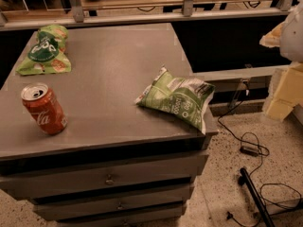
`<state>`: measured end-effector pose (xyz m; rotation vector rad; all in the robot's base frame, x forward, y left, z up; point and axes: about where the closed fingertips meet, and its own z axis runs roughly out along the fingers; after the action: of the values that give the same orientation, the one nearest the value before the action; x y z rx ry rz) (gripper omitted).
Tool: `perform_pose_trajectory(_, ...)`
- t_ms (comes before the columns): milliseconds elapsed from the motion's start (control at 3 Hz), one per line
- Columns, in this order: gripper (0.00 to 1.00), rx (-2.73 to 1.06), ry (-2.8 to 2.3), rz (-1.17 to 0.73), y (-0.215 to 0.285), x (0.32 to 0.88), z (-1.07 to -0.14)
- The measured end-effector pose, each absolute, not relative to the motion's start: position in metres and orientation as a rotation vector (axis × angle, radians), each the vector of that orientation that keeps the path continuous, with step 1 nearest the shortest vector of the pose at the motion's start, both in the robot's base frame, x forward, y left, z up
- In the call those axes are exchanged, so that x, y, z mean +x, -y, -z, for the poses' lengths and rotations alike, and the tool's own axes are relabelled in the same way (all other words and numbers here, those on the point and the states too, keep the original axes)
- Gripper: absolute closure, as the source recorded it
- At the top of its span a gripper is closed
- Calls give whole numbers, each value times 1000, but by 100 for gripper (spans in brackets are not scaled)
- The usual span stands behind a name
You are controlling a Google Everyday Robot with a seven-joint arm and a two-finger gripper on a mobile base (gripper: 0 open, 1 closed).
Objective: Move coke can near green rice chip bag
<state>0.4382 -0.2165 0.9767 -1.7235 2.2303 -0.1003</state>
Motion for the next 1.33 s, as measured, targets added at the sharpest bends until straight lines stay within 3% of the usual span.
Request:
perform_pose_trajectory(333, 0, -1724, -2230, 100, 216, 438, -977)
perform_pose_trajectory(667, 0, -1892, -2021, -38, 158, 439, -982)
perform_pose_trajectory(1333, 0, -2342, -1440, -382, -121, 373, -976)
